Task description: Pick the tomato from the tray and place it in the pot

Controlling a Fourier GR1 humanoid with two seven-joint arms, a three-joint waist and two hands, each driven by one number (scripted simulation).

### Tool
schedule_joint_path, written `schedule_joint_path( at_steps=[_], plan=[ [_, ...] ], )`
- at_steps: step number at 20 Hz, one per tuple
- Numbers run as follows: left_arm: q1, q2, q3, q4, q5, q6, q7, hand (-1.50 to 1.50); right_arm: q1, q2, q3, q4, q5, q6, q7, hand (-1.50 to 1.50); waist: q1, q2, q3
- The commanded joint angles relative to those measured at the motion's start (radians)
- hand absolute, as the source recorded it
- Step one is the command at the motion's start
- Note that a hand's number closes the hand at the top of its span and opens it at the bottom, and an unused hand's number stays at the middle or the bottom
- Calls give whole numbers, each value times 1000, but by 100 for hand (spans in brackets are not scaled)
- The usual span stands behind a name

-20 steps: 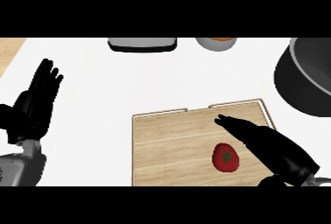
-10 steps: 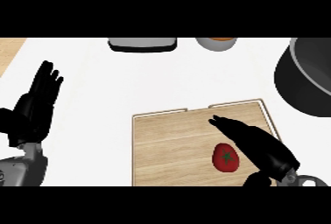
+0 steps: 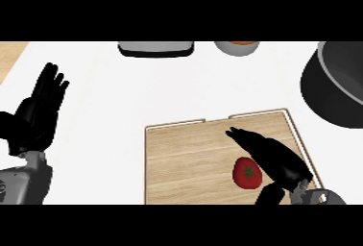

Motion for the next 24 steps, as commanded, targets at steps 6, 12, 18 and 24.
schedule_joint_path(
  at_steps=[6,12,18,24],
  plan=[
    [48,-23,23,-2,-6,-31,-59,0,51,-67,37,-1,115,-41,-228,150,0,-1,0],
    [8,-45,19,-24,-35,-20,3,0,-13,-3,15,97,183,-22,-275,150,1,0,0],
    [-35,-21,56,65,-24,-59,-35,0,6,109,41,31,240,-52,-125,150,-2,0,0],
    [38,-72,4,-54,-59,-16,4,0,-26,272,60,64,314,-100,85,150,3,-1,0]
  ],
)
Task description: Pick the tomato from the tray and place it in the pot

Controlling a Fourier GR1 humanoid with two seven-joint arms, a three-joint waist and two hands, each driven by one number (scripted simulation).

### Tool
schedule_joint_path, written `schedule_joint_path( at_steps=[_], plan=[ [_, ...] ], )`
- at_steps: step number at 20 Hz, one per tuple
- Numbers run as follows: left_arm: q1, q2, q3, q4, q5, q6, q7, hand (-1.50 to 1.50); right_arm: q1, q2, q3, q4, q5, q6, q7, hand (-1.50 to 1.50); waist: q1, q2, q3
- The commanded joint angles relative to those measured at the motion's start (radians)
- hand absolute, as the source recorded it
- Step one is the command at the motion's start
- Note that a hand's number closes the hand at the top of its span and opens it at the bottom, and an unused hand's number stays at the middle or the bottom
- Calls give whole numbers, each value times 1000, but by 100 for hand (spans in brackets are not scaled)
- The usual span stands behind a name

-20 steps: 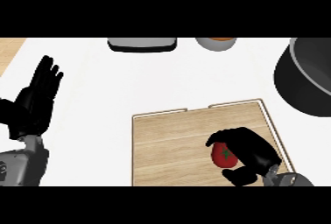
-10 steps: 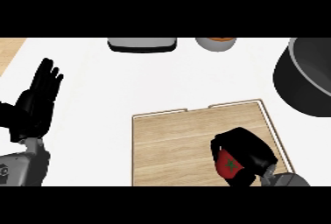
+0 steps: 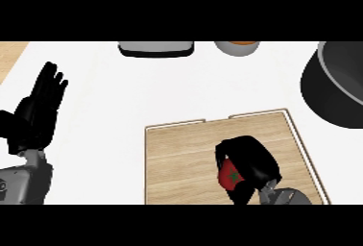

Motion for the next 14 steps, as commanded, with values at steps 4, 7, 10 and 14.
schedule_joint_path(
  at_steps=[4,7,10,14],
  plan=[
    [-8,-22,-13,37,-39,22,-45,0,23,110,-7,-157,62,-131,135,150,-9,-1,1],
    [7,-8,-5,-19,-17,17,18,0,10,103,-81,-320,81,-206,179,150,-17,-8,1],
    [22,-28,-26,-23,-19,11,3,0,-28,112,-98,-346,111,-340,229,150,-8,-4,1],
    [-36,-5,8,7,-14,19,17,0,-112,87,-247,-433,134,-331,249,150,-10,0,1]
  ],
)
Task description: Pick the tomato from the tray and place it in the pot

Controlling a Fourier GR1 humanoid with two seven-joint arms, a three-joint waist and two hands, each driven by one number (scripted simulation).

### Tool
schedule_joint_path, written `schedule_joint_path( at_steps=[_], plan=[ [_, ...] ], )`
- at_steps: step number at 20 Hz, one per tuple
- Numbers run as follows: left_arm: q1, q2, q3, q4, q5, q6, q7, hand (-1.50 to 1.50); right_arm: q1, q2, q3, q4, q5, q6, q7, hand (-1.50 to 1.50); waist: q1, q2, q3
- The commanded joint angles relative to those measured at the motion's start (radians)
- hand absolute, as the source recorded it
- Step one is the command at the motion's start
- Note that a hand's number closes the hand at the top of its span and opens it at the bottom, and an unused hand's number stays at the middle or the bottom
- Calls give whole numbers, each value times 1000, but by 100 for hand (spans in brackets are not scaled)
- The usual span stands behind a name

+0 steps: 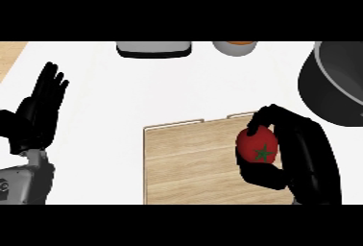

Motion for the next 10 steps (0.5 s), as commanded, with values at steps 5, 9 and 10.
schedule_joint_path(
  at_steps=[5,9,10],
  plan=[
    [34,22,14,-33,26,-43,15,0,-155,-83,-287,-89,-46,0,37,150,13,2,0],
    [6,-1,-4,-67,0,-5,56,0,-170,-109,-422,-10,-151,-22,5,150,12,4,1],
    [50,7,11,-56,31,-49,6,0,-183,-148,-498,2,-223,14,-9,150,12,4,1]
  ],
)
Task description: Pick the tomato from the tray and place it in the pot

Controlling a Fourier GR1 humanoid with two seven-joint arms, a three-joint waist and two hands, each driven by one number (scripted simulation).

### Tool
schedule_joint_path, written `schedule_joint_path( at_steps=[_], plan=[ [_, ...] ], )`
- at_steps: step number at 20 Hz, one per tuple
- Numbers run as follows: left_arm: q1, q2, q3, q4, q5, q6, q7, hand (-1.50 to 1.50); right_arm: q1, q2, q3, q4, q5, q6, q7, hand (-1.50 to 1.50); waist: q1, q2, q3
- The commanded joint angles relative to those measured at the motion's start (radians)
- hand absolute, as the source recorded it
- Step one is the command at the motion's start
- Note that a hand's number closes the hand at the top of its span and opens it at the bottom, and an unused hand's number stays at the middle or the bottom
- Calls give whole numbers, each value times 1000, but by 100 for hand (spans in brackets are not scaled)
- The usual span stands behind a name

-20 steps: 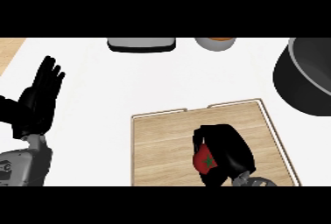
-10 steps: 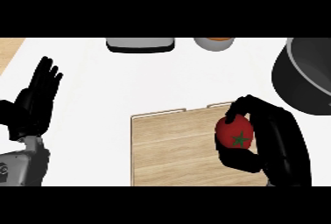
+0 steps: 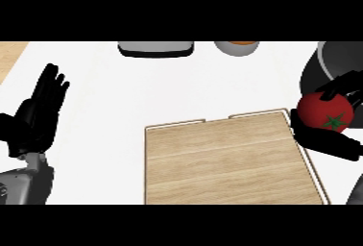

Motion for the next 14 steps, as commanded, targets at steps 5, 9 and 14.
schedule_joint_path(
  at_steps=[5,9,14],
  plan=[
    [6,-31,-20,-13,-37,26,-15,0,-78,-138,-281,245,-192,-56,-159,150,6,3,1],
    [45,-18,1,-21,-4,-17,-42,0,-101,-192,-359,426,-262,-96,-268,150,10,3,1],
    [16,-19,-6,-13,-6,-19,-9,0,-119,-248,-371,577,-220,-192,-385,150,9,4,0]
  ],
)
